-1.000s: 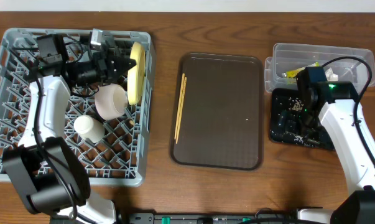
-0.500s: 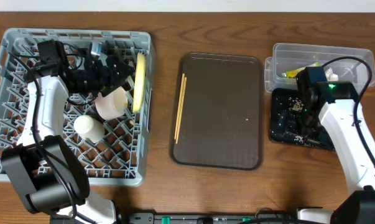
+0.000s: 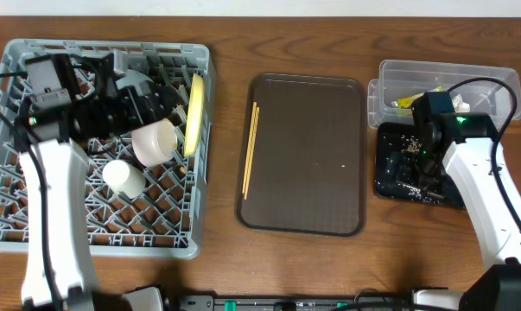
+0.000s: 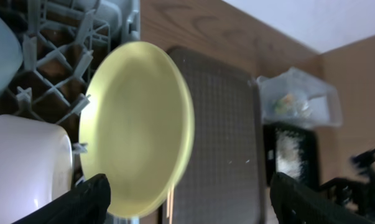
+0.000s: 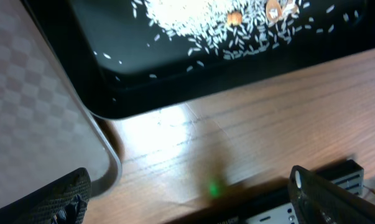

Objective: Sort waste into correct bins and load items into the dishwasher
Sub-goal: 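Move the left gripper right to the chopsticks on the brown tray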

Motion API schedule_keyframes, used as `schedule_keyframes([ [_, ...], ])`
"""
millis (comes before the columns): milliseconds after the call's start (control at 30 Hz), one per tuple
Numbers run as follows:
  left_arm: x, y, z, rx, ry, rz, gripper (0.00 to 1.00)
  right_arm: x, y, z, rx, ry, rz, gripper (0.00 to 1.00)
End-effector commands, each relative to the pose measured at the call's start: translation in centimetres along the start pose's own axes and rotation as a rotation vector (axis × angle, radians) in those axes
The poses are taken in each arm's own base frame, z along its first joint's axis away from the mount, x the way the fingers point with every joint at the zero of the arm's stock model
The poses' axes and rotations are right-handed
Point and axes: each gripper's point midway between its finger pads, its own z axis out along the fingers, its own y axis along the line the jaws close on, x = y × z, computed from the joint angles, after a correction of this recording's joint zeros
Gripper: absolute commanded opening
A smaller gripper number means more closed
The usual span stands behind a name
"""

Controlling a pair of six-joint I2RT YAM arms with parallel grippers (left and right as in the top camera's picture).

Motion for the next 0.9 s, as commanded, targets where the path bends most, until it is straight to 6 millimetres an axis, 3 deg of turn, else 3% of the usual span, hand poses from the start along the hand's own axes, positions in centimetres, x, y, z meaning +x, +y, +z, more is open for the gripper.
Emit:
schedule_keyframes([
  [0, 1.1, -0.5, 0.1, -0.16, 0.01, 0.107, 0.85, -0.6, 0.2, -0.2, -0.011, -0.02, 0.007, 0.99],
  [100, 2.7, -2.2, 1.4, -0.27, 0.049, 0.223, 0.86, -0.6, 0.1, -0.2, -0.01, -0.019, 0.007, 0.99],
  [133, 3.0, -2.6, 1.7, -0.283, 0.056, 0.237, 0.93, -0.5, 0.1, -0.2, -0.01, -0.018, 0.007, 0.99],
  [267, 5.1, -4.8, 4.2, -0.346, 0.099, 0.305, 0.94, -0.5, 0.1, -0.2, -0.009, -0.016, 0.006, 0.99],
  [467, 8.6, -6.4, 8.7, -0.383, 0.214, 0.391, 0.94, -0.4, 0.1, -0.2, -0.007, -0.012, 0.006, 0.99],
  [667, 12.6, -5.3, 14.1, -0.411, 0.384, 0.43, 0.95, -0.4, 0.0, -0.2, -0.007, -0.012, 0.006, 0.99],
  [867, 14.6, -3.1, 18.0, -0.444, 0.466, 0.426, 0.95, -0.3, 0.0, -0.2, -0.006, -0.009, 0.006, 0.99],
])
